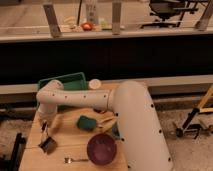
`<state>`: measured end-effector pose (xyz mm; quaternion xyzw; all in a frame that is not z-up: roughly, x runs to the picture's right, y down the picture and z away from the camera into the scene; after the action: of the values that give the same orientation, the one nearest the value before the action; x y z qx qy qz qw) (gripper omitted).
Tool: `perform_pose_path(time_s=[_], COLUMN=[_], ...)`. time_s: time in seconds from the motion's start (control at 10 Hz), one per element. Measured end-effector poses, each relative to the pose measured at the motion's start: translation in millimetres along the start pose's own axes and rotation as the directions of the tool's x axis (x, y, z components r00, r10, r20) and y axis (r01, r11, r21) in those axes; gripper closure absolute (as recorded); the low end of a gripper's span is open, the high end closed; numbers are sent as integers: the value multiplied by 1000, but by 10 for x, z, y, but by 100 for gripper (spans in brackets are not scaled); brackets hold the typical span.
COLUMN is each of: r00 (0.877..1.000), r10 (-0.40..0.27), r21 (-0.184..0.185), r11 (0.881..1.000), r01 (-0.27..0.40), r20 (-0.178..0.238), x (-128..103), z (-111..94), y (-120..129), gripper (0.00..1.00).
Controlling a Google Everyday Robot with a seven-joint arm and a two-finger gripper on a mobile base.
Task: Wipe table surface with brush
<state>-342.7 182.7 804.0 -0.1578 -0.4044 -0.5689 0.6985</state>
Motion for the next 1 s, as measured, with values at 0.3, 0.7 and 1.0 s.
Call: perform_pose_path(time_s=[0.3,0.7,1.0], r00=[998,995,989], r10=[-13,91,149], r21=[-13,-41,-53], r11=[1000,995,987], r01=[14,-89,-149], r20=[54,42,-17], x=[-204,-172,46], z=[141,26,-127], y=[148,740,924], gripper=[100,100,100])
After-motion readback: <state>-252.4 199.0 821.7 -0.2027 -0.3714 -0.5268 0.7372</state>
